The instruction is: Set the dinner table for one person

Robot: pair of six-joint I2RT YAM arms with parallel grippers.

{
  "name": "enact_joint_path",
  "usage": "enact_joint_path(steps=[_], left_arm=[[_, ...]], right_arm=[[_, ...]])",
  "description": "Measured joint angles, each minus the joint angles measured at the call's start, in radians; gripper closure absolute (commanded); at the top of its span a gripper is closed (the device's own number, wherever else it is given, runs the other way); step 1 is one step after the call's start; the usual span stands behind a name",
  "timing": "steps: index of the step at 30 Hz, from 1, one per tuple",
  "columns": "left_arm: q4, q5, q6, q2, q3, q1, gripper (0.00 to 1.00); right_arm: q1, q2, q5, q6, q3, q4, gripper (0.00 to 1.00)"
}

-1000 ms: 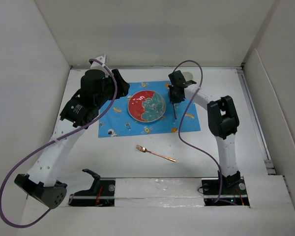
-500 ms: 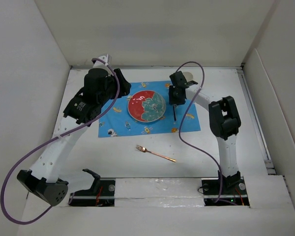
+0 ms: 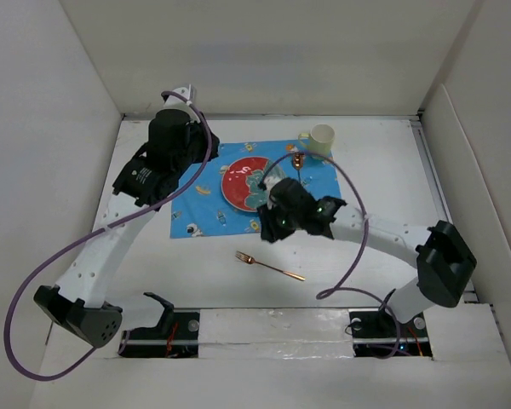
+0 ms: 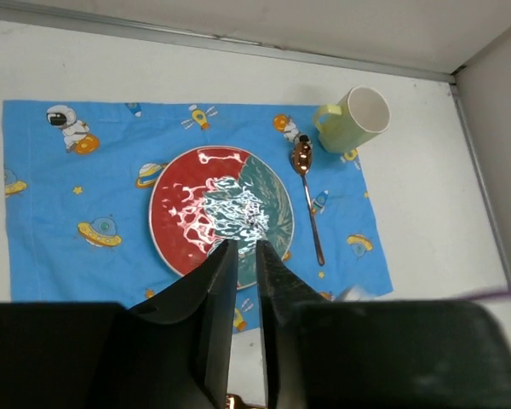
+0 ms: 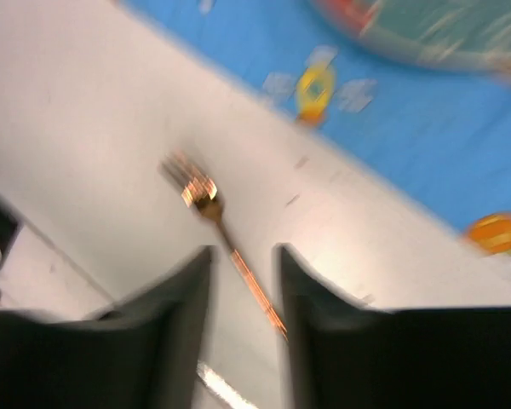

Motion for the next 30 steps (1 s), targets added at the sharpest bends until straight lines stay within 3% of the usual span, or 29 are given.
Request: enact_joint_path(steps=[2, 3, 12, 14, 18, 26, 30], left_arm=[[-0.004, -0.012, 0.006, 0.0, 0.013, 0.0, 0.69], [-0.013, -0.018, 0.011, 0.001, 0.022, 0.0, 0.66], [-0.041, -0.046, 0.019, 0.018, 0.097, 0.0, 0.62], [-0.049, -0.049, 0.019, 0.018, 0.097, 0.0, 0.62], [-0.057, -0.054, 0.018, 0.006, 0.091, 0.0, 0.62], [-0.068, -0.071, 0.018, -0.061, 0.064, 0.0, 0.62], [-0.074, -0.074, 0.018, -0.074, 0.064, 0.0, 0.62]], right_arm=[[0.09, 0.006, -0.009, 0.0, -0.063, -0.007, 0.43], [0.125, 0.012, -0.01, -0.001, -0.09, -0.013, 0.41], [0.219, 0.142, 0.069, -0.012, -0.119, -0.036, 0.42], [0.243, 0.184, 0.103, -0.025, -0.104, -0.034, 0.5], [0.298, 0.248, 0.167, -0.043, -0.036, -0.033, 1.0], [0.382, 0.332, 0.212, -0.049, 0.106, -0.097, 1.0], [0.362, 0.341, 0.175, -0.037, 0.298, -0.198, 1.0]])
